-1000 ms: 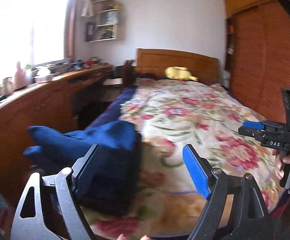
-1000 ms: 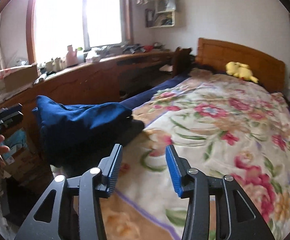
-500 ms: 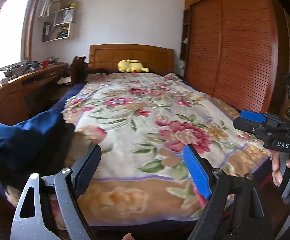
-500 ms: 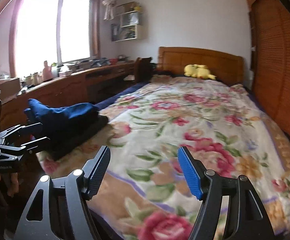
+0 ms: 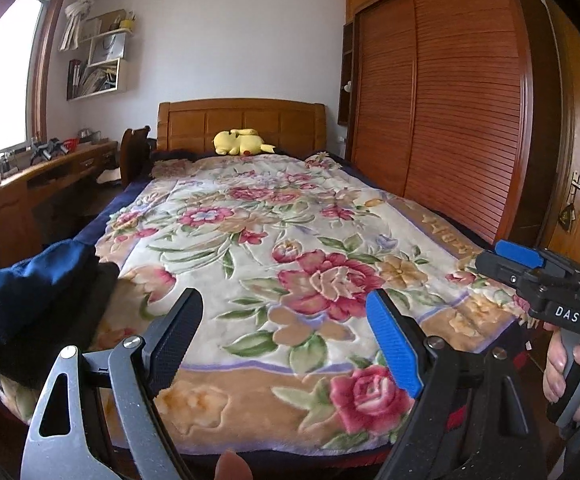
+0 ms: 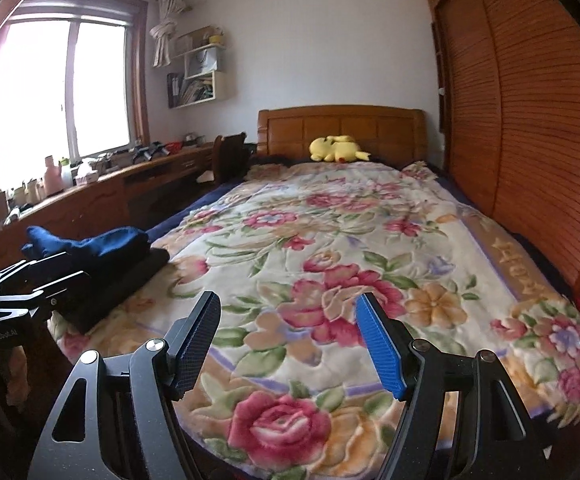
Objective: Fold large clothes
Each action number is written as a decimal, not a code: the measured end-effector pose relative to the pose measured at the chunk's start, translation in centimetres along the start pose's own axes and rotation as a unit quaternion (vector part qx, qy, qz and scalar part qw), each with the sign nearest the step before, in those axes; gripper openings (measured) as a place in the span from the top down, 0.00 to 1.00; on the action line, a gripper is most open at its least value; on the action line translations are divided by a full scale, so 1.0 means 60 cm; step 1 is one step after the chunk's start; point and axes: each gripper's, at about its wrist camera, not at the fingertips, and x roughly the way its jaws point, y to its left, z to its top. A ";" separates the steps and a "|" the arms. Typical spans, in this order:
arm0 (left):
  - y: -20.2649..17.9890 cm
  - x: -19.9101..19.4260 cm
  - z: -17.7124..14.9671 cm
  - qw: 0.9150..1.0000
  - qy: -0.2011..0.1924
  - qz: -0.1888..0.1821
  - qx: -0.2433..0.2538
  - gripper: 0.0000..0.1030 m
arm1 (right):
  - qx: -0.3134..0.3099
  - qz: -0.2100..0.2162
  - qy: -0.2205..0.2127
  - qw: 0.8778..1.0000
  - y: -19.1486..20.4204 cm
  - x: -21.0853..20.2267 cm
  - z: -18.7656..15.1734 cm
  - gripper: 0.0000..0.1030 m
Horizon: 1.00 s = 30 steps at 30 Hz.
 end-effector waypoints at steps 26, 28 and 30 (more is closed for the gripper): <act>-0.041 -0.050 -0.017 0.999 -0.021 0.034 -0.006 0.18 | 0.028 -0.026 -0.029 0.999 0.003 -0.081 -0.037 0.30; -0.041 -0.050 -0.017 0.999 -0.021 0.033 -0.005 0.18 | 0.028 -0.026 -0.028 0.999 0.000 -0.082 -0.035 0.30; -0.041 -0.050 -0.016 0.999 -0.021 0.034 -0.005 0.18 | 0.028 -0.026 -0.028 0.999 -0.001 -0.081 -0.033 0.30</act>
